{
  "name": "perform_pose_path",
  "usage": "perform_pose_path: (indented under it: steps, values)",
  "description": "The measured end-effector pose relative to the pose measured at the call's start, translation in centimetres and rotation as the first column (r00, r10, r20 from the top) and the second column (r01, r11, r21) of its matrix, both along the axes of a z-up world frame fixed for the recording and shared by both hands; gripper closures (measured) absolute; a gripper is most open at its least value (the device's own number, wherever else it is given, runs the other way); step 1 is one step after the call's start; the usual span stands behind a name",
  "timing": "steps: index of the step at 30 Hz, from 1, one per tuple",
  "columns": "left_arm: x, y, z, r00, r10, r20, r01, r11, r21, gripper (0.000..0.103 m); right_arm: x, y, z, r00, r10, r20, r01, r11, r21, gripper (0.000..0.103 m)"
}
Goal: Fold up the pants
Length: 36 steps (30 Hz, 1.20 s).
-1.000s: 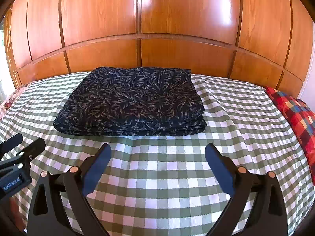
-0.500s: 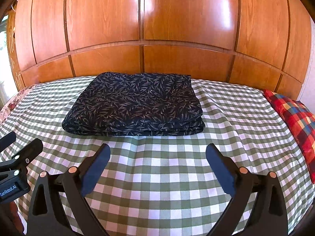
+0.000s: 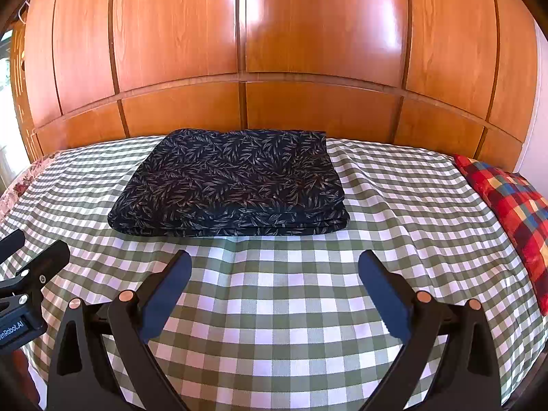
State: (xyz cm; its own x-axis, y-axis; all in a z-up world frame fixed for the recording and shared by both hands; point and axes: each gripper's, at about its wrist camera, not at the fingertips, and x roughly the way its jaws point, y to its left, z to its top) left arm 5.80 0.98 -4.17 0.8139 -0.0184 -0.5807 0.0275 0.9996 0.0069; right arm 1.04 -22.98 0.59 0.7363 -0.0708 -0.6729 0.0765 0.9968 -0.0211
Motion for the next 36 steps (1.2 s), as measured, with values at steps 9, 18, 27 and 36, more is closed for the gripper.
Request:
perform_pose_path:
  steps: [9, 18, 27, 36]
  values:
    - [-0.17, 0.18, 0.06, 1.0, 0.006, 0.002, -0.006, 1.0, -0.005, 0.004, -0.05, 0.07, -0.06, 1.0, 0.001, -0.002, -0.001, 1.0, 0.0, 0.005]
    - [-0.47, 0.12, 0.21, 1.0, 0.004, 0.007, -0.004, 1.0, -0.002, 0.004, -0.07, 0.16, -0.17, 1.0, 0.002, -0.005, -0.002, 1.0, -0.001, 0.005]
    - [-0.77, 0.2, 0.69, 1.0, 0.003, 0.022, -0.002, 1.0, -0.003, 0.004, -0.11, 0.27, -0.38, 1.0, 0.007, -0.013, -0.007, 1.0, 0.0, 0.005]
    - [-1.03, 0.1, 0.67, 1.0, -0.001, 0.015, 0.001, 1.0, -0.019, 0.004, -0.15, 0.32, -0.49, 1.0, 0.009, -0.018, -0.009, 1.0, 0.0, 0.005]
